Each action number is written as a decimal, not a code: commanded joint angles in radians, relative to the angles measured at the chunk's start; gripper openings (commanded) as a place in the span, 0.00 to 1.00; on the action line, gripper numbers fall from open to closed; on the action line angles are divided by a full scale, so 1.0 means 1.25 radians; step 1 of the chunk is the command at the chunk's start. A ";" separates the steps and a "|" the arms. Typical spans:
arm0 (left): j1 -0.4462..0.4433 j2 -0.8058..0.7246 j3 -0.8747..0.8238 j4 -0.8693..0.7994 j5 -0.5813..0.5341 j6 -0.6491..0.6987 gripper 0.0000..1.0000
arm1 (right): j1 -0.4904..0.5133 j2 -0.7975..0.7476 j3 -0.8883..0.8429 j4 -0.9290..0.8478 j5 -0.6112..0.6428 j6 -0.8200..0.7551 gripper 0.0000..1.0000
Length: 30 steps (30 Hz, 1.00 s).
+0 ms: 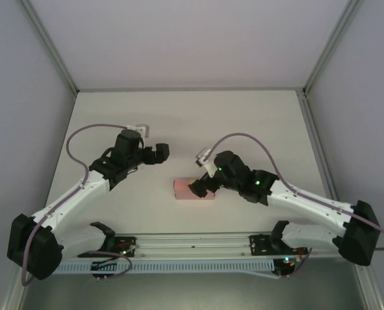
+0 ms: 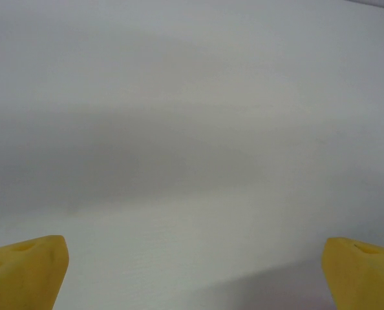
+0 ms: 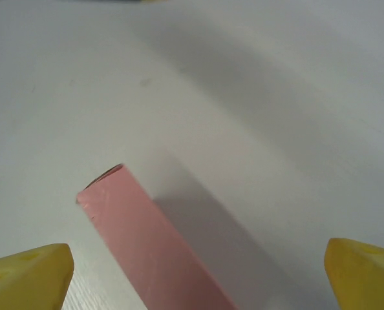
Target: Assemble paper box
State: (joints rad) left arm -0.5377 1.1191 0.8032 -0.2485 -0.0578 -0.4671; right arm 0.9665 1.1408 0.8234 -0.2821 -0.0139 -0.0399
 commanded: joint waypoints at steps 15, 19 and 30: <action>0.075 -0.050 -0.020 -0.051 -0.108 0.035 1.00 | 0.020 0.431 0.338 -0.432 -0.006 -0.496 0.92; 0.075 -0.050 -0.021 -0.050 -0.096 0.044 1.00 | 0.043 0.464 0.339 -0.428 0.035 -0.490 0.82; 0.075 -0.070 -0.021 -0.052 -0.090 0.050 1.00 | 0.069 0.496 0.378 -0.418 0.237 -0.475 0.43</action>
State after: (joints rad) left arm -0.4511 1.0554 0.7879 -0.3019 -0.1650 -0.4297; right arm 1.0420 1.7657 1.2701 -0.8009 0.1535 -0.6292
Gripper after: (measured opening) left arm 0.994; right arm 0.434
